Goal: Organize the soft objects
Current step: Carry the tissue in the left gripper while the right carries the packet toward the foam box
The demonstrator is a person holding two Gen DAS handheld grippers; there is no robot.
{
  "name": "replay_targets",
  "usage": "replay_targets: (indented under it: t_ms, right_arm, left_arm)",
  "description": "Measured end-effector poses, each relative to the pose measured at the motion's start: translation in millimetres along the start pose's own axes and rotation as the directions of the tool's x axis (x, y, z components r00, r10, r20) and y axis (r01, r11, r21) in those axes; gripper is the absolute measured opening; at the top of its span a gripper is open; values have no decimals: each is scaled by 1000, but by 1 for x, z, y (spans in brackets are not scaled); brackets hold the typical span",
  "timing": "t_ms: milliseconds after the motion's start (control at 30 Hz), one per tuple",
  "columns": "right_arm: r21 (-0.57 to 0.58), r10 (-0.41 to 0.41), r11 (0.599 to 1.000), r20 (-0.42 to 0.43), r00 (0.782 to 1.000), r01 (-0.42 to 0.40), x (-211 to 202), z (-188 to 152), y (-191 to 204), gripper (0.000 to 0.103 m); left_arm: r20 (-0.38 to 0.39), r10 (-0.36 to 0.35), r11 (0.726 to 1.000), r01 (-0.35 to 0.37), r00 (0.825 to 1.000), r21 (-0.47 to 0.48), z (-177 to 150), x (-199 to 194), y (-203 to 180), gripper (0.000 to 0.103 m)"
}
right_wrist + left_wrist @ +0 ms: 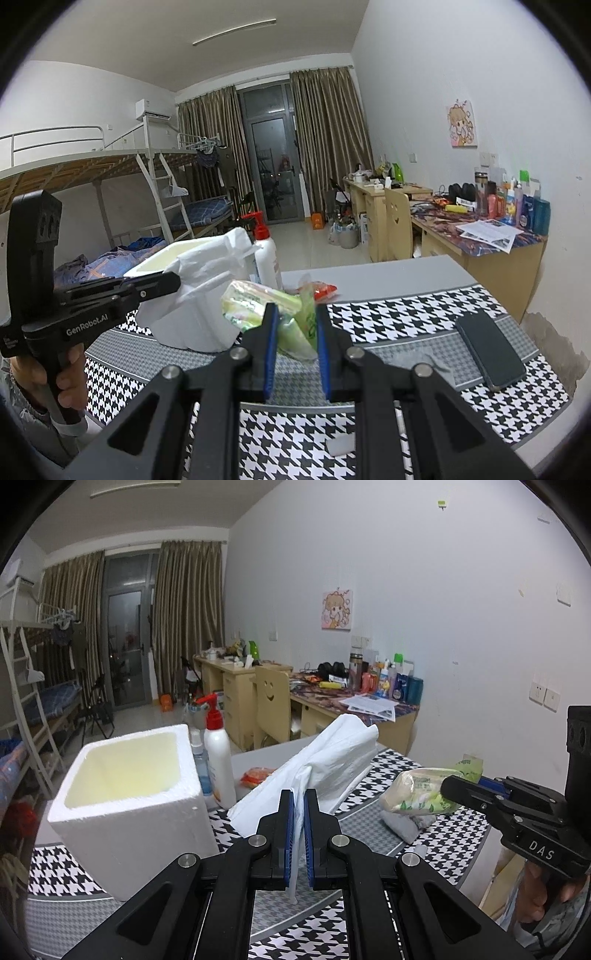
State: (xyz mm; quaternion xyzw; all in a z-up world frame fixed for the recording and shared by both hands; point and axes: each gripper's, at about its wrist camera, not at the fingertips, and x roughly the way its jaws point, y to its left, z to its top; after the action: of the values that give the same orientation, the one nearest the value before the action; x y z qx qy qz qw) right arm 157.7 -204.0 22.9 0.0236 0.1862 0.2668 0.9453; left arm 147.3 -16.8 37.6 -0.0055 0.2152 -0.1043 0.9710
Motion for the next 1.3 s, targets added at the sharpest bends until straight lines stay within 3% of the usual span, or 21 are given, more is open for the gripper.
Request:
replay_targets:
  t_ms: [1300]
  right_arm:
    - [-58, 71, 996, 66, 995, -67, 19, 39, 41, 23]
  left_arm:
    - [119, 121, 993, -121, 986, -3, 38, -28, 47, 6]
